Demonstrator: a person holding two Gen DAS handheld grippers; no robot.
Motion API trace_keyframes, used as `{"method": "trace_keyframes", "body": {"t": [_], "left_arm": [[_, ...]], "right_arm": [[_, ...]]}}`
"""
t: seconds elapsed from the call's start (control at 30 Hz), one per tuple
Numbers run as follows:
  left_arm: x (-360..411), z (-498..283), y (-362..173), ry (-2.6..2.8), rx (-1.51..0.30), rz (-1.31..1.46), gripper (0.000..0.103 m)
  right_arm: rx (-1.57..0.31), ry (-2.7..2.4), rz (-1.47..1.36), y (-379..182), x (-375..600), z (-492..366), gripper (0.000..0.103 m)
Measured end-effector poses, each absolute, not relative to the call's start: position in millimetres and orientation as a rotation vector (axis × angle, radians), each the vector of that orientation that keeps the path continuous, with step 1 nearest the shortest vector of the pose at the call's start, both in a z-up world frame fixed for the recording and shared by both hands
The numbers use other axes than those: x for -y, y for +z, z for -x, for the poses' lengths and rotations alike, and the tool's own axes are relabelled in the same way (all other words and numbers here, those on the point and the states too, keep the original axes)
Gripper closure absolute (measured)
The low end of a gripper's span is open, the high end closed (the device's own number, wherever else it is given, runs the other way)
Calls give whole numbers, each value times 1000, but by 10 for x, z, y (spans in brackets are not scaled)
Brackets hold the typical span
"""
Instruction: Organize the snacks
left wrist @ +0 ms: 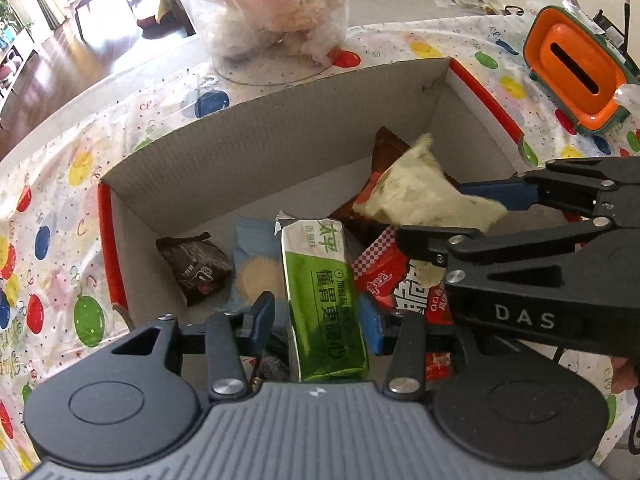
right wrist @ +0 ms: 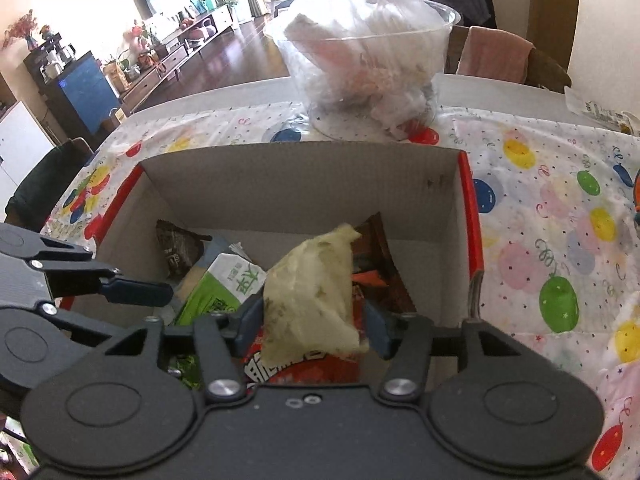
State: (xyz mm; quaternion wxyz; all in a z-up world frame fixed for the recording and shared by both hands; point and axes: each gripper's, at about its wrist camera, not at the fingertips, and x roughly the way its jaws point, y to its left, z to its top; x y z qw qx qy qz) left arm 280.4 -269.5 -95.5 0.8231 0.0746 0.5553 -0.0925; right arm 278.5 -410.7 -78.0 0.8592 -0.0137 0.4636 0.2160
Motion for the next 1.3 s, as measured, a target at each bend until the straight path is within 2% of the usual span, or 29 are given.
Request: {"method": "trace_keyframes", "body": {"t": [0.13, 0.23, 0.3, 0.57, 0.7, 0.9, 1.07, 1.13, 1.3], "left_arm": [[2690, -2729, -889, -204, -1155, -156, 56], [2669, -2649, -816, -206, -1122, -159, 46], [2653, -2589, -766, -214, -1098, -156, 43], [2503, -2328, -526, -218, -1004, -129, 40], [2381, -2180, -387, -211, -950, -104, 32], [2196, -1968, -202, -204, -892, -49, 31], [2093, -1782, -63, -211, -846, -21, 30], [2052, -1697, -3, -215, -820, -11, 22], [1980, -1511, 102, -222, -772, -8, 21]], "right_arm": [[-957, 447, 16, -713, 4126, -2711, 42], [-942, 445, 0, -648, 4150, -2636, 40], [-931, 439, -14, -600, 4178, -2583, 35], [-866, 429, -69, -365, 4223, -2301, 21], [-828, 426, -74, -241, 4197, -2125, 13], [-753, 415, -59, -55, 4108, -1853, 2], [-685, 415, -61, 76, 4047, -1640, 0], [-672, 411, -67, 112, 4031, -1563, 0], [-655, 399, -120, 178, 4022, -1396, 0]]}}
